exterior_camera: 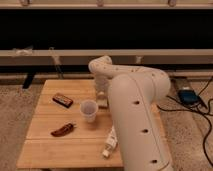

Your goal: Wipe the white sponge on the table

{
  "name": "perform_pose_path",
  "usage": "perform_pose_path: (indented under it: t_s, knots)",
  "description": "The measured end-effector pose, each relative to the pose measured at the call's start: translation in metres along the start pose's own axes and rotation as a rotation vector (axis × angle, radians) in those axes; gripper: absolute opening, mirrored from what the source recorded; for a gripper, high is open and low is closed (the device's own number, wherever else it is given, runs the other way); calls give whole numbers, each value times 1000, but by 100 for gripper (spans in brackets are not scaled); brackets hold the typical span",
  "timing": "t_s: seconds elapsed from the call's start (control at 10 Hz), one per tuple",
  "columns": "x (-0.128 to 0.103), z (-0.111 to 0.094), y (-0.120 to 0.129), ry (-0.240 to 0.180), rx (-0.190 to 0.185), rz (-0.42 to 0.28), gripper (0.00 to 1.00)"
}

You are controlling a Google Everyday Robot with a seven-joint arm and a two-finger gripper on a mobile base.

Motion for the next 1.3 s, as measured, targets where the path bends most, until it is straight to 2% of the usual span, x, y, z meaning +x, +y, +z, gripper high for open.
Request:
perform_pose_path:
  t_s: [0.2, 0.3, 0.6, 1.0, 1.3]
  knots:
    - [-3, -1, 9, -8, -1, -32, 73]
    - [-1, -1, 13, -5, -3, -42, 78]
    - [3, -9, 17, -15, -9, -63, 80]
    - [4, -36, 18, -77, -35, -83, 80]
    - [3, -36, 18, -79, -34, -88, 80]
